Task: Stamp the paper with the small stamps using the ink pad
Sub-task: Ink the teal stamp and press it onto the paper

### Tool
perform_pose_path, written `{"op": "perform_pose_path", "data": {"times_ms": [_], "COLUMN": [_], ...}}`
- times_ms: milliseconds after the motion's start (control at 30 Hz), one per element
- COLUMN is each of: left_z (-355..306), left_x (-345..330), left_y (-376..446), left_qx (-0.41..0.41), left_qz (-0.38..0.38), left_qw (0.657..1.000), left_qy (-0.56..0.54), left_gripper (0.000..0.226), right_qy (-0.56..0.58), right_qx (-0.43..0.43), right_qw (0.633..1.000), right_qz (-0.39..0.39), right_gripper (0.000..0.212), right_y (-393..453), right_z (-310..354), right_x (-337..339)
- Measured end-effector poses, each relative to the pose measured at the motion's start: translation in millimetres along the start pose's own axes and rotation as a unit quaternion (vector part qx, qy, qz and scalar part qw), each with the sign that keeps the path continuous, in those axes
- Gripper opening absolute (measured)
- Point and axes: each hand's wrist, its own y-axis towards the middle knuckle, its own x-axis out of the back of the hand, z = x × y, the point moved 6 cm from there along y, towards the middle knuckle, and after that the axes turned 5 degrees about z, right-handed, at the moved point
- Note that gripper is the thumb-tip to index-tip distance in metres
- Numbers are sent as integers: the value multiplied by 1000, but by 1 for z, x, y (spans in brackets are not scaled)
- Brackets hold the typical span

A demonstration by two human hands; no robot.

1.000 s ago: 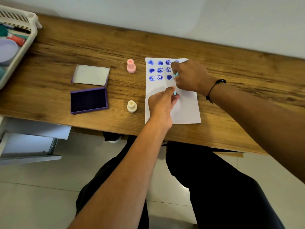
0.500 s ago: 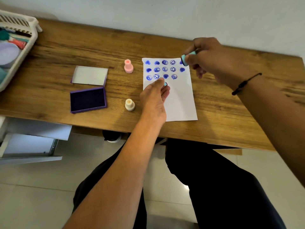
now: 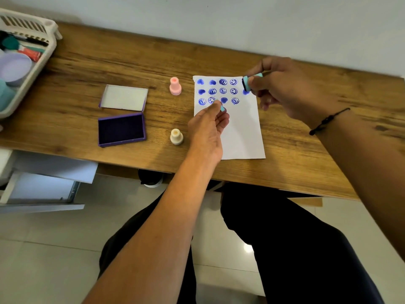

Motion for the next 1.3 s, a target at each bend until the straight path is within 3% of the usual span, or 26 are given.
{"op": "perform_pose_path", "data": {"times_ms": [533,800,1000,1300], "left_z": [-8,-66,-77,-89], "left_x": [-1,37,76,91], "left_y": [-6,-26,-38,-44], "left_qx": [-3,-83,-79,-100], "left_qz": [14,4,-39,-21], "left_qw": [1000,995,986,989], "left_qy": [-9,-60,-142,-104], "left_gripper": [10,11,14,10], "right_qy": [39,91,88,5], "right_qx": [-6,13,39,96], "right_qw": [999,994,989,986], "right_qz": [19,59,114,140], "right_gripper": [15,17,12,11], "right_y": [-1,-5,-9,-14], "right_z": [3,32,61,81], "right_x": [-22,-73,-128,-158]}}
